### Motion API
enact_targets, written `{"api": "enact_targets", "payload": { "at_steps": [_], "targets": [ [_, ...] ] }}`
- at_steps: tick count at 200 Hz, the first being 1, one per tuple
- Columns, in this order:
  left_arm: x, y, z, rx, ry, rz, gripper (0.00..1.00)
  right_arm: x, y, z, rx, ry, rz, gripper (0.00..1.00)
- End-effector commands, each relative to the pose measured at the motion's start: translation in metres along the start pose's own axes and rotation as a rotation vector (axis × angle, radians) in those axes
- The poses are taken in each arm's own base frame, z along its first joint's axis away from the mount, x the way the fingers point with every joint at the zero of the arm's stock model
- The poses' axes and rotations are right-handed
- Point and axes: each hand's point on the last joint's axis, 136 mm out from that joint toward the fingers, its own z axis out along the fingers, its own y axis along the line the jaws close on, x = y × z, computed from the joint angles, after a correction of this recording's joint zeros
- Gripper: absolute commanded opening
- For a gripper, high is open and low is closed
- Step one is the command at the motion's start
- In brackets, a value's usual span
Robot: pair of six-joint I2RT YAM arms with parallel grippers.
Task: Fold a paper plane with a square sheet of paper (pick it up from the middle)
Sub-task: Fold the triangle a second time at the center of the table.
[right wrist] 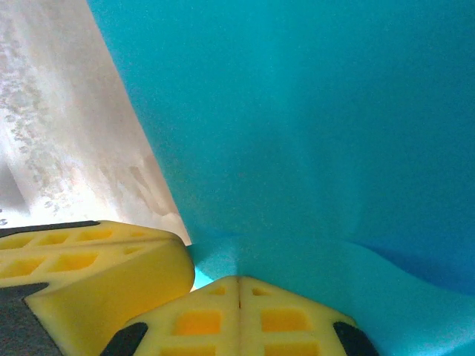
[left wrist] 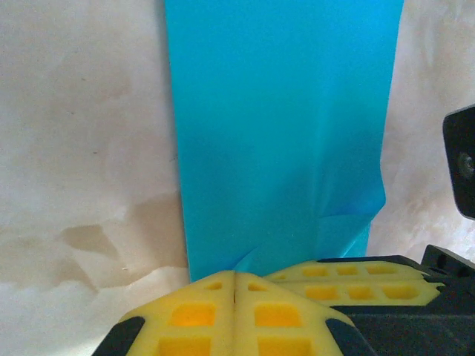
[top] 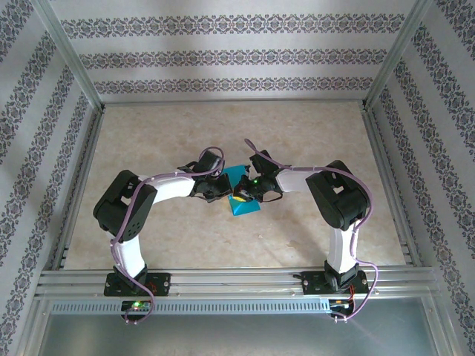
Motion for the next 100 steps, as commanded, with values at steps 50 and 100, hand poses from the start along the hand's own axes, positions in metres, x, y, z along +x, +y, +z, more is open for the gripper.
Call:
{"api": "enact_targets", "payload": {
  "at_steps": [50, 100],
  "targets": [
    [0.01, 0.026, 0.014, -0.118, 0.033, 0.018, 0.0, 0.013, -0.035, 0.01, 0.113, 0.038, 0.065, 0.0],
    [0.016, 0.037, 0.015, -0.165, 0.062, 0.044, 0.0, 0.0, 0.006, -0.012, -0.019, -0.006, 0.001, 0.06]
  ]
}}
